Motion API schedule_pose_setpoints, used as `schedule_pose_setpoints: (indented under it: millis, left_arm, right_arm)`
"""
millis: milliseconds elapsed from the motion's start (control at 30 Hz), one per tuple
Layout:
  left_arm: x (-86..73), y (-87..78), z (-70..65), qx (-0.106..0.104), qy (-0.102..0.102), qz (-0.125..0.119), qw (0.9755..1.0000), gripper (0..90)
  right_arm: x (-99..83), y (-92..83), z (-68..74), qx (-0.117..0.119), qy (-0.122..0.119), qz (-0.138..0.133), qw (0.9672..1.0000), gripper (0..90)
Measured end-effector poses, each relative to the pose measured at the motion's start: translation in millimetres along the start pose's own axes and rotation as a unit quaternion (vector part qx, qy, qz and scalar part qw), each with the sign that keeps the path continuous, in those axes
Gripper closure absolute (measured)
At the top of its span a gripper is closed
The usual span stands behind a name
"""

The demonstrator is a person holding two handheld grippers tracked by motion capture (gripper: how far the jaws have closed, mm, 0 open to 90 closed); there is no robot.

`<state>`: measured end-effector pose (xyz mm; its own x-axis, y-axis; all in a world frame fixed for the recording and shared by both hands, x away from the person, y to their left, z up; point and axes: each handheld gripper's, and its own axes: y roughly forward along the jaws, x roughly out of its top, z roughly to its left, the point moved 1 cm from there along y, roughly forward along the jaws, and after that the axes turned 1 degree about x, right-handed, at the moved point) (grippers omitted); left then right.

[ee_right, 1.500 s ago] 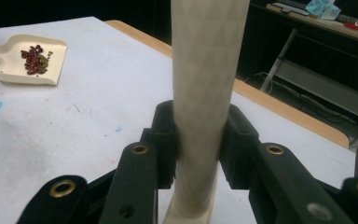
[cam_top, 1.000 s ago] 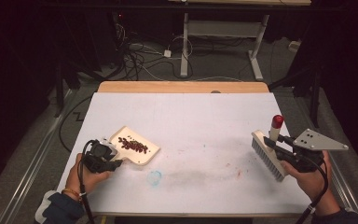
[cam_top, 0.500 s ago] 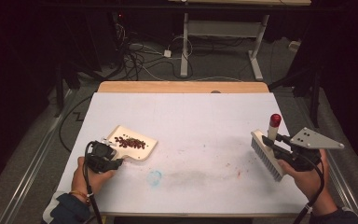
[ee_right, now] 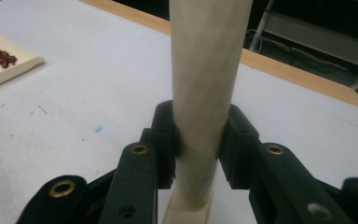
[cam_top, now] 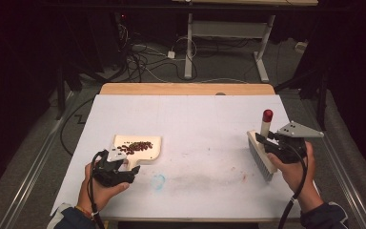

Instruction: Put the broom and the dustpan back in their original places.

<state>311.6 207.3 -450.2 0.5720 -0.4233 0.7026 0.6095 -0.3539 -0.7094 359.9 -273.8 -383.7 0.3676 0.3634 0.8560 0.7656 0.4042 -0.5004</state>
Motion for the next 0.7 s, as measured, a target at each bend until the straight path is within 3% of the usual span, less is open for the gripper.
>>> schedule_pose_setpoints:
  millis: [133, 333, 433, 700]
  left_arm:
    - [-1.7, -0.9, 4.9, -0.005, -0.006, -0.017, 0.9998, 27.0]
    - [-0.8, 1.6, 3.6, -0.011, 0.008, -0.021, 0.9997, 27.0]
    - [-1.3, 3.8, 2.5, -0.017, 0.012, -0.015, 0.9997, 27.0]
    - [-0.8, 5.2, 0.6, -0.028, 0.018, -0.014, 0.9993, 27.0]
  right_arm:
    - [6.7, 16.0, 6.6, 0.000, 0.006, 0.006, 1.0000, 70.5]
    - [15.2, 39.6, 10.2, 0.002, 0.021, 0.016, 0.9997, 69.6]
    - [15.9, 47.4, 8.6, 0.035, 0.057, 0.017, 0.9976, 66.8]
    - [14.7, 69.3, 21.0, 0.092, 0.106, 0.020, 0.9899, 61.3]
